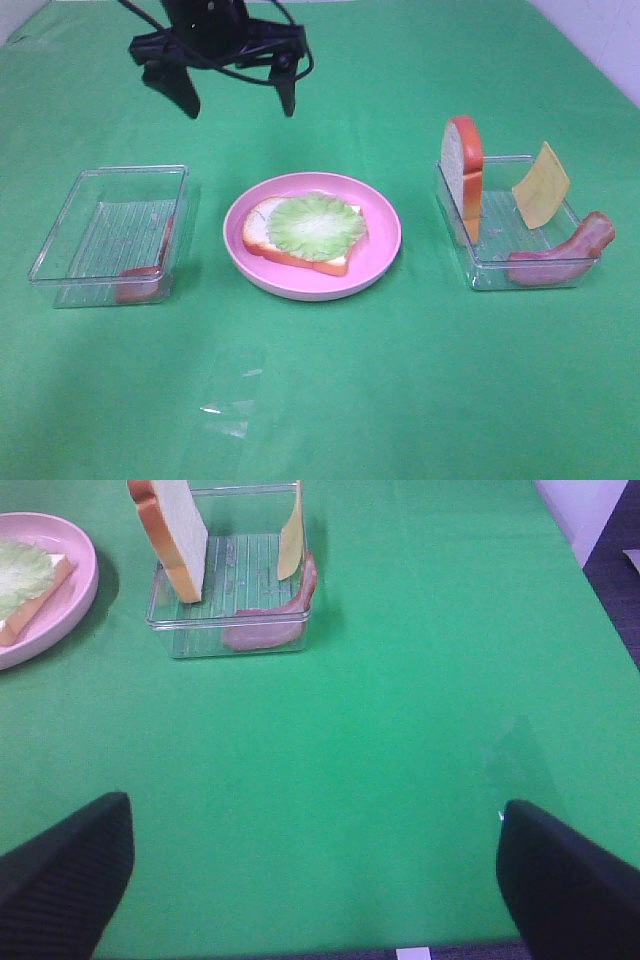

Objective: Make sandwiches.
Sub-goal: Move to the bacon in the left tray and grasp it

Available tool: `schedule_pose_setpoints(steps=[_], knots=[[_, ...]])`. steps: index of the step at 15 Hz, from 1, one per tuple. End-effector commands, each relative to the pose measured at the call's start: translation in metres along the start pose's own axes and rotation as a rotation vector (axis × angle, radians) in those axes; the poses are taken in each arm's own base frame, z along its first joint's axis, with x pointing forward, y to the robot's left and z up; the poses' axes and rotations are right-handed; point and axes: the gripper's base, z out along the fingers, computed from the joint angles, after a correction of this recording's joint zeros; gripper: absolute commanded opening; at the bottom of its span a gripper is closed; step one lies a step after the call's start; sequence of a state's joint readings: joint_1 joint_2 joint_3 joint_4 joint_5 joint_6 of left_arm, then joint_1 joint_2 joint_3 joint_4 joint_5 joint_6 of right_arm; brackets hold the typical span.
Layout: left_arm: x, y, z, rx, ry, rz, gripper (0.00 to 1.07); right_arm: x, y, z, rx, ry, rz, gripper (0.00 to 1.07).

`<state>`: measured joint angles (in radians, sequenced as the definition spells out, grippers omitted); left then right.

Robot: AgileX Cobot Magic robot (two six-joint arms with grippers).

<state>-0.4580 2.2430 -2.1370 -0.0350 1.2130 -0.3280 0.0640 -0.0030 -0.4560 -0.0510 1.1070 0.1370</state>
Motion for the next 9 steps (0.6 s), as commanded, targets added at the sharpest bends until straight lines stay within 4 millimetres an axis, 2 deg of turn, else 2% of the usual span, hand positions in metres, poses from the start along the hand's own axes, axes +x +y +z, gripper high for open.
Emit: schedule_pose_setpoints(steps=[1, 5, 9], knots=[[0.05, 0.021, 0.005, -0.146, 0.23, -0.105, 1.01, 0.002, 0.0, -0.001, 0.002, -0.019, -0.002, 0.96], [0.079, 0.038, 0.024, -0.247, 0.342, -0.085, 1.01, 0.002, 0.0, -0.001, 0.002, -0.019, -0.002, 0.96], [0.083, 0.041, 0.033, -0.265, 0.329, -0.115, 1.01, 0.002, 0.0, -0.001, 0.002, -0.019, -0.002, 0.96]])
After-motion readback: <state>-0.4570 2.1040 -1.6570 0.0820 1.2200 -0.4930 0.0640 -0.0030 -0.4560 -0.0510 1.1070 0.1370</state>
